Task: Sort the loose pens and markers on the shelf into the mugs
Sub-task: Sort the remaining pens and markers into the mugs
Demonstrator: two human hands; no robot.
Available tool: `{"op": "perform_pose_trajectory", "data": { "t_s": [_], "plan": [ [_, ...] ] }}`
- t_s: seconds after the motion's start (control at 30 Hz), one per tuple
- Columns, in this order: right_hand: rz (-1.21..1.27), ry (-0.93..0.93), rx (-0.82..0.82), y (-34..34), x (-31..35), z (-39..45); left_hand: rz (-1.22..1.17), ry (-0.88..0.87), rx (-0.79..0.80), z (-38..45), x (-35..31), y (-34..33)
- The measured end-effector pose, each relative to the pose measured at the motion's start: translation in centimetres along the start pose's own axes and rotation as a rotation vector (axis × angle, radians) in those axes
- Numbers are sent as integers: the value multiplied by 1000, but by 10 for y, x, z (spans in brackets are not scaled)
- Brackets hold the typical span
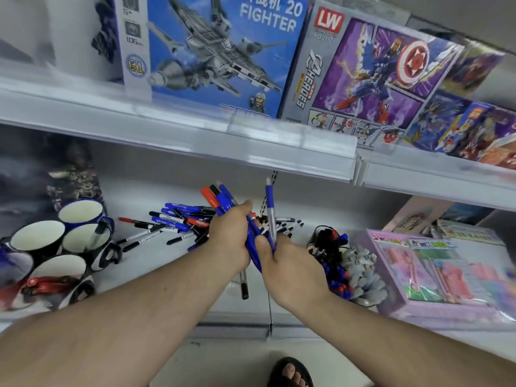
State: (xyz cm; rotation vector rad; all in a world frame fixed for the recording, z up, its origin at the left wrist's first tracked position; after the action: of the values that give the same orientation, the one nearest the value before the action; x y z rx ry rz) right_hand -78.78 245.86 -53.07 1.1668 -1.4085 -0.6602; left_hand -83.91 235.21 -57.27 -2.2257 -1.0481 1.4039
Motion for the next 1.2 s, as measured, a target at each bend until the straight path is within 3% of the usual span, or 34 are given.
{"op": "perform_pose_trajectory", "data": {
  "t_s": [0.17,0.3,0.4,0.6,0.8,0.97,1.2],
  "plan": [
    [-211,95,4,-3,3,8,-29,-37,-81,5,8,3],
    [202,-57,156,9,-17,21,228,61,72,5,15,-4],
    [378,-187,132,31,-48,34,389,157,206,6,22,-9],
    [-35,-281,-108,74,-134,80,454,181,200,23,31,-15],
    [-25,-396,-367,105,-218,125,508,214,276,30,47,-38],
    [-138,-385,-412,93,-253,187,537,211,277,43,51,-44],
    [-228,-372,-230,38,-275,257,466,213,236,65,49,-38]
  ]
}}
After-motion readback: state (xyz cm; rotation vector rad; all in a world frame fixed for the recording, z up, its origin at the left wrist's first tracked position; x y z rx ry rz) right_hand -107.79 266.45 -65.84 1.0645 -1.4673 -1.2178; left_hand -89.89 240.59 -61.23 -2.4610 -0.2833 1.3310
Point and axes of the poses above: each hand's wrist, its own z-axis towards the middle knuckle, its own y-axis out of the back of the hand, x = y × z, the point moved 3 cm from there along z, towards the middle knuckle, and after that the axes turned 7 degrees about x, right-handed, at the moved point
